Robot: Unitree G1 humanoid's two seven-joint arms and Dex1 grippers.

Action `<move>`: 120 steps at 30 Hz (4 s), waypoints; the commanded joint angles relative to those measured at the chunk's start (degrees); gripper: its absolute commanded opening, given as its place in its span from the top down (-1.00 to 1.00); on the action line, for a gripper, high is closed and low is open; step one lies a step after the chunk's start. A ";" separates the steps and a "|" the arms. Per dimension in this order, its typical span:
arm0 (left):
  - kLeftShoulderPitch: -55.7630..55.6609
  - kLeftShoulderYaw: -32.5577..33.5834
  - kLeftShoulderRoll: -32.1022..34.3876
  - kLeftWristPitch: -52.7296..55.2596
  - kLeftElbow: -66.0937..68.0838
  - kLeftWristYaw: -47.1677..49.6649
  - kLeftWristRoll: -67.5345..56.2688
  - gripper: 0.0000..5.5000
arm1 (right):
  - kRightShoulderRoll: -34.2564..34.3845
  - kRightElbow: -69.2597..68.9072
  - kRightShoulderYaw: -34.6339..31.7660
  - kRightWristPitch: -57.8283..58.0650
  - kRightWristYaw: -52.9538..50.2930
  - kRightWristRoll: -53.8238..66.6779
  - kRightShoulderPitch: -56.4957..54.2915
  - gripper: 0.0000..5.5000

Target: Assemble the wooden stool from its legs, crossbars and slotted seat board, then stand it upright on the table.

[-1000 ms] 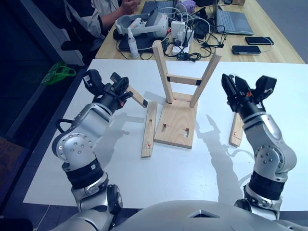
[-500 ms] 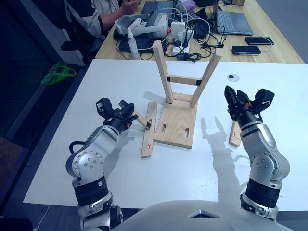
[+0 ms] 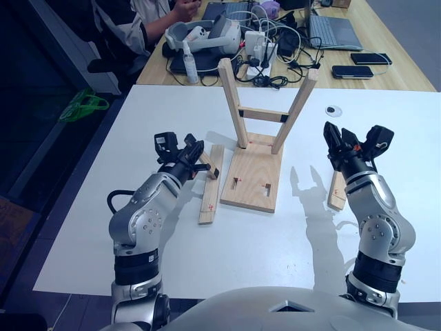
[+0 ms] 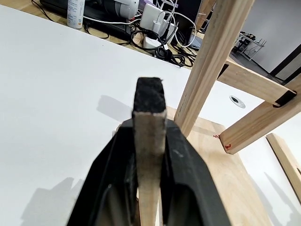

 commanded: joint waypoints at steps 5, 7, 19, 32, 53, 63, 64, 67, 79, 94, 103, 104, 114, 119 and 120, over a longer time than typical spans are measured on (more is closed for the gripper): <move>1.76 1.09 -1.91 -0.25 -2.63 2.09 1.48 0.85 | -1.62 0.61 -0.35 -0.12 0.10 0.73 -0.71 -0.05; 1.47 1.57 -2.77 -0.56 -3.14 2.76 1.36 0.85 | -1.88 0.80 -0.43 -0.14 0.12 0.82 -0.93 -0.05; 2.17 0.38 -3.34 -0.76 -5.43 3.29 4.63 0.85 | -2.34 1.61 -0.29 -0.70 0.16 0.89 -1.20 -0.05; 2.65 -0.86 -5.22 -1.90 -1.38 2.57 8.96 0.85 | -2.34 1.52 -0.31 -0.47 -0.22 0.88 -1.09 -0.05; 6.75 -1.15 -6.17 0.39 -8.61 4.35 10.98 0.85 | -3.27 1.17 -0.94 0.16 -0.33 1.02 -0.86 -0.05; 6.31 0.48 -4.34 1.87 -11.41 3.46 11.09 0.85 | -3.96 0.77 -0.59 0.29 -0.05 1.53 0.20 -0.05; 6.42 0.21 -3.93 1.64 -11.19 3.21 11.59 0.85 | -4.18 0.77 -0.29 0.13 0.22 1.36 0.33 -0.05; 7.33 -1.57 -2.49 0.56 -9.95 2.23 13.63 0.85 | -5.06 0.78 0.84 -0.93 0.92 0.19 0.16 -0.05; 6.64 -2.64 -4.38 -4.03 -1.36 1.95 17.47 0.85 | -5.88 0.92 2.78 -1.96 1.33 -1.28 0.42 -0.05; 12.87 -4.70 1.15 -10.75 -0.10 -7.47 20.12 0.85 | -6.16 1.15 3.15 -2.56 1.13 -1.14 0.83 -0.05; 11.03 -4.29 5.03 -13.33 3.69 -11.28 21.16 0.85 | -7.03 1.75 3.11 -2.50 1.72 -0.95 0.31 -0.05; 10.43 -4.34 5.59 -13.31 4.23 -11.80 21.28 0.85 | -7.11 1.80 3.10 -2.57 1.83 -0.93 0.36 -0.05; 3.11 -5.34 8.58 -16.68 13.36 -15.07 23.20 0.85 | -7.79 3.61 3.65 -3.74 3.47 -1.68 -0.74 -0.05; -1.52 -6.67 7.79 -18.86 17.77 -16.12 24.16 0.85 | -8.01 4.04 3.77 -3.71 4.08 -1.75 -1.46 -0.05; -2.91 -6.89 7.45 -18.98 18.38 -16.30 24.17 0.85 | -8.03 4.09 3.78 -3.71 4.08 -1.75 -1.58 -0.05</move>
